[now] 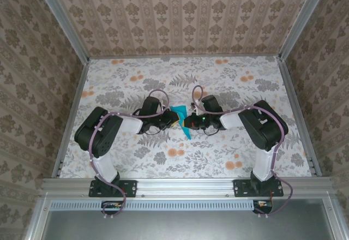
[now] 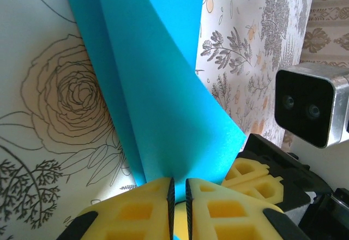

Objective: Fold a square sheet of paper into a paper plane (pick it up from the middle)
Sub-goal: Fold the wing for the fifth time at the center of the table.

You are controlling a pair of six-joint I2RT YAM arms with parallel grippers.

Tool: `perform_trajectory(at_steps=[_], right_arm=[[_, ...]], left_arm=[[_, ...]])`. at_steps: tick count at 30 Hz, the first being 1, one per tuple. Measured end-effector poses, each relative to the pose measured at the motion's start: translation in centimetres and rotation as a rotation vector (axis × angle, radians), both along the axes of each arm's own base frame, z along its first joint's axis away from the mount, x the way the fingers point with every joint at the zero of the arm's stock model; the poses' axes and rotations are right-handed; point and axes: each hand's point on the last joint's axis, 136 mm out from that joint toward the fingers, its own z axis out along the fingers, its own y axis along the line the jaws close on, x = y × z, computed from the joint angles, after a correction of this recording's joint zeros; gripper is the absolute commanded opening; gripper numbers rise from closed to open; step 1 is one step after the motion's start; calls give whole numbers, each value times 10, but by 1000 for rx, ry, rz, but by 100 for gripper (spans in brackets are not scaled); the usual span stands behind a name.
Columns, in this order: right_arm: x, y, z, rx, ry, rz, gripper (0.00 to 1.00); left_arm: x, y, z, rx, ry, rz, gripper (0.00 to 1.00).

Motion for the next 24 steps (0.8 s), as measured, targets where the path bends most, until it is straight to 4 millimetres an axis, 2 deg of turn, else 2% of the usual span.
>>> perform_trajectory(at_steps=[7,12,24], right_arm=[[0,1,1,22,31,-13,0],[-1,1,0,20,33,-10,0],[-8,-4,-7,-30,40,32,12]], left_arm=[[-1,-3,2,-8,-7,-10,16],[-1,-4,-5,-2,6,-13,15],[-4,-7,-17,10,34,-25,13]])
